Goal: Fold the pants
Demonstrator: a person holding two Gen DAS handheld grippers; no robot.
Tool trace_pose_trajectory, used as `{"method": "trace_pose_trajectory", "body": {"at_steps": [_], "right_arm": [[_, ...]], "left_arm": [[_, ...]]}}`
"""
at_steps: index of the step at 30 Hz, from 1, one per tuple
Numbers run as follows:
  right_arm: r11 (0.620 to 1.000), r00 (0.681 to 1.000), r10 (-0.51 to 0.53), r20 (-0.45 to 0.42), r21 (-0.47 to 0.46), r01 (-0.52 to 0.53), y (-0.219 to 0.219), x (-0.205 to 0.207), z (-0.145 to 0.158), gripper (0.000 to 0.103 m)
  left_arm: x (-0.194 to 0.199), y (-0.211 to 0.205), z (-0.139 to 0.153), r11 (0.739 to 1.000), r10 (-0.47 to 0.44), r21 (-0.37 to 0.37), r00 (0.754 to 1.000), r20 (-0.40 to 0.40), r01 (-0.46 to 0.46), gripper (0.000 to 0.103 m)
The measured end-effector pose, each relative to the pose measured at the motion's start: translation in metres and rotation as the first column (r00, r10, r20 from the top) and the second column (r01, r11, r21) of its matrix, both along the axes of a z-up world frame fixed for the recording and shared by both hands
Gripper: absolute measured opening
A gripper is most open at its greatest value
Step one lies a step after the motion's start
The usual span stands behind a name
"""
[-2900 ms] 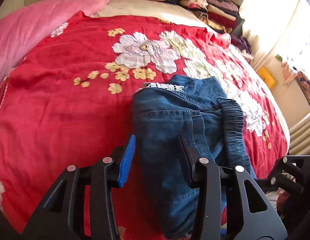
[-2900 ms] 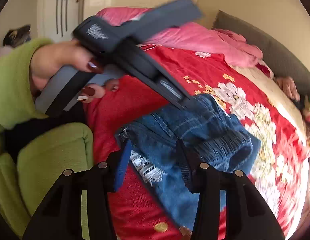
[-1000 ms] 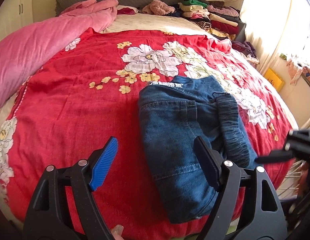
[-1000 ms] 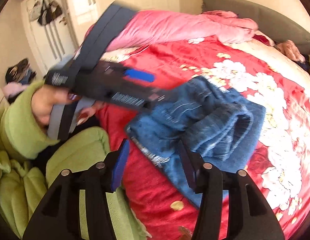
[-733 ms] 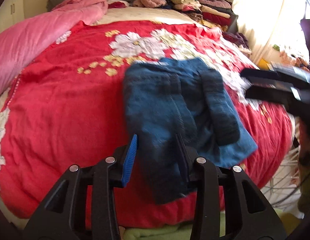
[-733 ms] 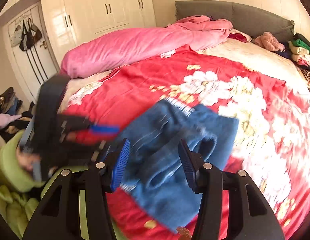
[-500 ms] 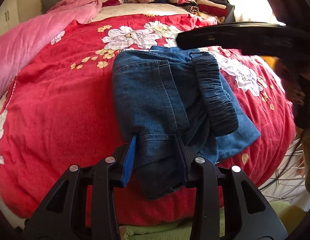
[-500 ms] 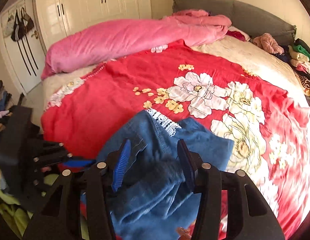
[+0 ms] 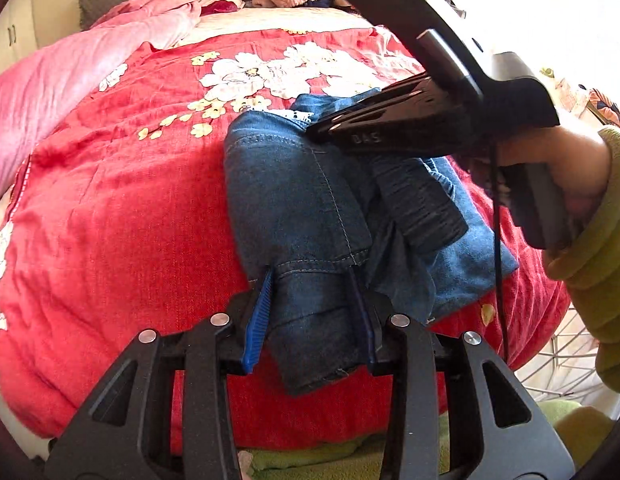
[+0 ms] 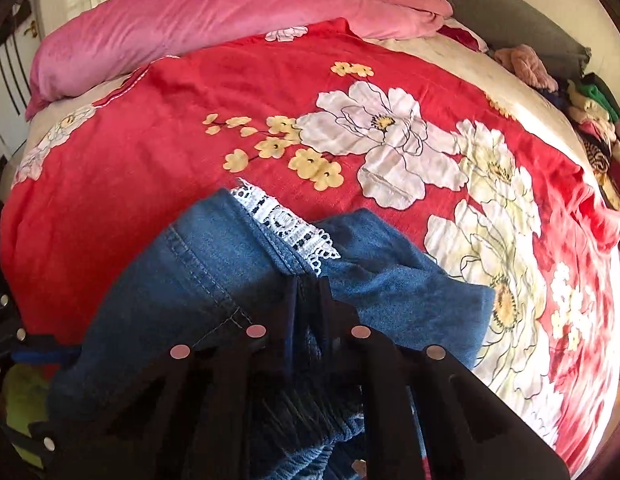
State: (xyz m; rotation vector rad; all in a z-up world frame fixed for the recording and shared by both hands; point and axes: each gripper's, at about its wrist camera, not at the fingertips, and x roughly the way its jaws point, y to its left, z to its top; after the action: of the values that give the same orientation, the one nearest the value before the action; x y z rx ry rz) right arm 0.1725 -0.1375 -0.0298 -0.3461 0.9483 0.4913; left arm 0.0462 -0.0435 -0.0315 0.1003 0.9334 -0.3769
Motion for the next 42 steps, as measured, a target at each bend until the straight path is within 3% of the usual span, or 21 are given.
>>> {"method": "trace_pose_trajectory", "body": {"at_steps": [4, 7, 11, 14, 16, 18, 19, 30, 42], "right_arm": [[0.999, 1.0, -0.025, 0.001, 0.039, 0.025, -0.006, -0.002, 0.009, 0.011], [0.994, 0.999, -0.046, 0.022, 0.105, 0.043, -0.017, -0.011, 0.025, 0.024], [0.982, 0.994, -0.076, 0.076, 0.178, 0.061, -0.033, -0.028, 0.048, 0.053], [0.973, 0.989, -0.09, 0.115, 0.221, 0.063, -0.046, -0.044, 0.064, 0.065], [0.97, 0.986, -0.092, 0.137, 0.237, 0.058, -0.053, -0.054, 0.071, 0.065], [0.967, 0.982, -0.109, 0.156, 0.247, 0.068, -0.06, -0.063, 0.077, 0.082], [0.965, 0.979, -0.119, 0.166, 0.253, 0.074, -0.063, -0.067, 0.079, 0.085], [0.957, 0.964, -0.179, 0.197, 0.261, 0.125, -0.092, -0.097, 0.092, 0.094], [0.954, 0.942, -0.225, 0.248, 0.252, 0.162, -0.113, -0.116, 0.107, 0.097]], "left_arm": [[-0.001, 0.001, 0.0, 1.0, 0.0, -0.006, 1.0, -0.004, 0.0, 0.03], [-0.001, 0.0, 0.0, 1.0, -0.001, -0.009, 1.0, -0.005, 0.001, 0.031], [-0.001, 0.001, 0.0, 1.0, -0.001, -0.01, 1.0, -0.005, 0.001, 0.033], [-0.001, 0.001, -0.001, 1.0, -0.001, -0.011, 1.0, -0.005, 0.001, 0.033], [-0.001, 0.001, -0.001, 1.0, -0.001, -0.012, 1.0, -0.006, 0.001, 0.034], [-0.001, 0.0, -0.001, 1.0, -0.002, -0.015, 1.0, -0.007, 0.002, 0.035], [-0.001, 0.0, -0.001, 1.0, -0.002, -0.017, 1.0, -0.008, 0.002, 0.035], [-0.003, 0.007, 0.01, 0.997, 0.007, -0.08, 1.0, -0.025, -0.009, 0.055], [-0.01, 0.016, 0.035, 0.994, 0.033, -0.101, 0.999, 0.04, -0.029, 0.075]]}}
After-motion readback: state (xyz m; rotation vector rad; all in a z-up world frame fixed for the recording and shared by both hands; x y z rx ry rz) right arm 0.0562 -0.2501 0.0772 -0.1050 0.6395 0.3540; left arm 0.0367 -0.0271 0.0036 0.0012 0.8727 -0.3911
